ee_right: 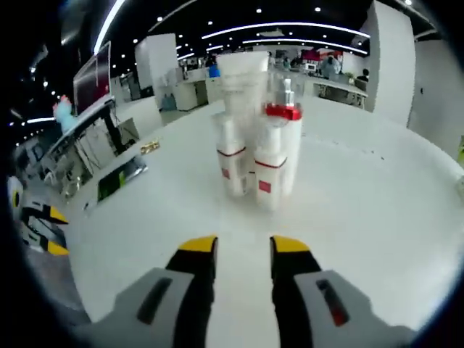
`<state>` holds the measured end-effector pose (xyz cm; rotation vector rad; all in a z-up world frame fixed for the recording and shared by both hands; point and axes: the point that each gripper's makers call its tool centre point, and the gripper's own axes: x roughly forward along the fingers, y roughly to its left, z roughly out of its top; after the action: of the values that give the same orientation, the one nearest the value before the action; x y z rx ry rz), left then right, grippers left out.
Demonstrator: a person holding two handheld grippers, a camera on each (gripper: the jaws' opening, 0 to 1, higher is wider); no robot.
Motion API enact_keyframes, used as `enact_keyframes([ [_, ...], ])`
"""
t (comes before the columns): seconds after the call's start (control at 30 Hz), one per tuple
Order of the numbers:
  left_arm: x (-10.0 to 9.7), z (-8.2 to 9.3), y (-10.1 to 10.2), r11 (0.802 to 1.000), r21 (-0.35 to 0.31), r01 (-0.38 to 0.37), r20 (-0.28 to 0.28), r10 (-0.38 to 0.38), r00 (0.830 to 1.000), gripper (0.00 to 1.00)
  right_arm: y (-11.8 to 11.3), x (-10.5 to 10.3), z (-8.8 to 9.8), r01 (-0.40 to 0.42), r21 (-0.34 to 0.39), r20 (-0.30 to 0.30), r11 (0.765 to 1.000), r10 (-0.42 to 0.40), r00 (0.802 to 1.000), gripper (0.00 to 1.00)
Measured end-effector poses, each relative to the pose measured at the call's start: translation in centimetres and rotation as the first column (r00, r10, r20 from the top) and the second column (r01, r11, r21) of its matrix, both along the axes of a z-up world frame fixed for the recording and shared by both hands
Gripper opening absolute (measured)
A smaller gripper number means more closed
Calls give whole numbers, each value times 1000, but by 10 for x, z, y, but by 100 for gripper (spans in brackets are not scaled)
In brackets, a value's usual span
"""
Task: Arrange the skincare products in the storage area until every visible bottle or jar stands upright without overlapping.
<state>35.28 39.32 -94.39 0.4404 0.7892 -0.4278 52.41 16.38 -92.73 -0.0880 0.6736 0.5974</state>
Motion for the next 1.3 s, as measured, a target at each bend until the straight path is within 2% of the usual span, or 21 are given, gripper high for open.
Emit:
enact_keyframes([
  [0.1,1,2,-3,999,-39,-11,-10,11,1000,39,2,-21,2,-5,65,-12,998,6,1000,32],
  [0.13,1,4,-5,997,-66,-25,-22,24,999,40,-2,-35,3,-13,72,-18,997,14,1000,32],
  [0.23,7,12,-8,980,-185,-69,-65,58,996,39,-6,-56,8,23,129,-40,991,-18,999,32],
  [0.3,25,21,4,963,-243,-116,-45,108,993,39,-7,-73,14,-5,138,-30,990,9,1000,32],
  [0.37,45,24,20,941,-285,-185,-75,170,983,40,-9,-86,19,-39,106,7,994,38,999,32],
  [0.4,56,26,29,933,-291,-211,-68,200,978,42,-9,-91,21,-56,100,12,993,55,998,32],
  [0.53,109,27,73,870,-341,-356,-82,350,933,55,-15,-106,33,-73,80,51,994,69,996,32],
  [0.6,122,22,87,857,-333,-394,-97,384,918,63,-15,-109,36,-77,78,62,994,72,995,32],
  [0.63,135,12,101,821,-335,-462,-138,442,886,72,-14,-114,41,-85,77,74,993,79,994,32],
  [0.67,141,2,106,797,-326,-508,-184,474,861,82,-13,-118,44,-91,79,80,993,85,993,32],
  [0.73,146,-11,111,811,-274,-517,-210,474,855,100,-12,-123,47,-96,77,86,992,89,992,32],
  [0.77,151,-16,108,841,-248,-482,-206,440,874,97,-12,-127,49,-104,72,92,992,98,991,32],
  [0.87,156,-35,104,902,-128,-413,-232,378,896,100,-16,-131,53,-87,80,98,993,79,992,32],
  [0.93,159,-45,104,918,-76,-390,-255,360,897,100,-19,-132,55,-71,89,94,993,63,994,32],
  [0.97,160,-49,107,917,-52,-395,-265,369,891,100,-21,-133,56,-67,91,95,994,58,994,32],
  [1.0,165,-48,99,911,-125,-392,-285,345,894,100,-22,-133,57,-63,89,97,994,54,994,32],
  [1.03,173,-48,106,880,-125,-459,-264,416,870,100,-23,-133,58,-62,83,99,995,53,994,32],
  [1.07,175,-47,110,890,-105,-443,-260,406,876,100,-25,-133,58,-63,73,104,995,55,993,32],
  [1.17,180,-46,102,917,-116,-382,-256,344,904,100,-30,-132,57,-47,71,106,996,40,994,32],
  [1.2,179,-46,104,915,-114,-388,-263,349,899,100,-30,-132,56,-44,71,105,997,36,994,32],
  [1.3,175,-45,106,922,-112,-371,-264,332,906,98,-29,-133,51,-42,60,99,997,36,994,31],
])
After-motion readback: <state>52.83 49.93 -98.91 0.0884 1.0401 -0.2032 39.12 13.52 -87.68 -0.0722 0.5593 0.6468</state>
